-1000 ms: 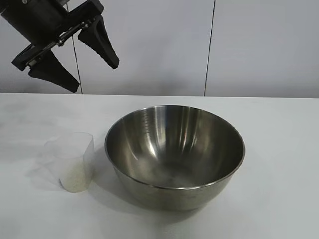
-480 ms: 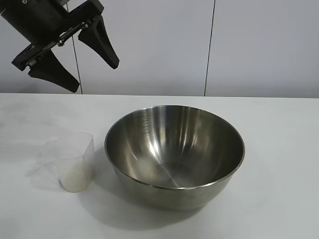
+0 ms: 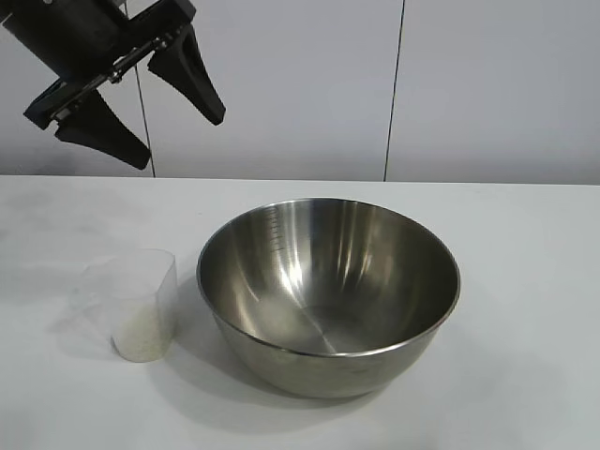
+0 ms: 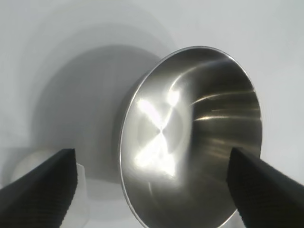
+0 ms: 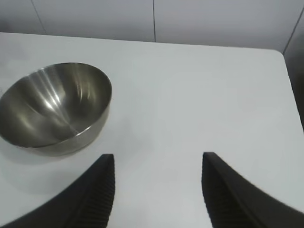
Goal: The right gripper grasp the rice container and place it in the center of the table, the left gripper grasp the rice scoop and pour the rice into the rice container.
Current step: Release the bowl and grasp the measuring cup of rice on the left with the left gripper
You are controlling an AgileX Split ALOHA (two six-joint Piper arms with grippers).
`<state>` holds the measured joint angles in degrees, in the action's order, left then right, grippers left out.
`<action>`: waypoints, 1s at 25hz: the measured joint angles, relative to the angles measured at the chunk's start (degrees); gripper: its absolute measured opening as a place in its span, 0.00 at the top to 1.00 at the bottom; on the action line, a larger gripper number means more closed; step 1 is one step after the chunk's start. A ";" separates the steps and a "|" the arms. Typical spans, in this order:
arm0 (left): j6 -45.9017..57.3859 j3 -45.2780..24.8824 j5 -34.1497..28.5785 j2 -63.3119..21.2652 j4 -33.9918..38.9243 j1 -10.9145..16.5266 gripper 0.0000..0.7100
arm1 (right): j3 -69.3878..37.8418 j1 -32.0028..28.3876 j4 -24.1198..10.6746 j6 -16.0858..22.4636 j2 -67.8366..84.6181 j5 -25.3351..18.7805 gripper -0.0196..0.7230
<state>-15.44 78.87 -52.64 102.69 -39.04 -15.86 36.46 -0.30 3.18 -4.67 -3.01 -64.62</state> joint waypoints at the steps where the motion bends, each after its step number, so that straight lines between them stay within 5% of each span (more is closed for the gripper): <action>1: -0.55 0.00 -1.08 0.00 0.33 0.00 0.13 | -1.05 0.00 -0.19 0.28 0.75 0.26 0.46; 14: 9.70 0.00 -13.50 0.00 22.17 0.00 0.13 | -8.85 0.00 -3.18 3.42 1.60 3.10 0.46; 25: 9.95 0.00 -12.89 0.00 24.12 0.00 0.13 | -8.85 0.00 -3.18 3.60 1.60 3.10 0.46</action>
<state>-5.48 78.87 -65.53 102.69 -14.92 -15.86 27.61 -0.30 0.00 -1.07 -1.40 -61.52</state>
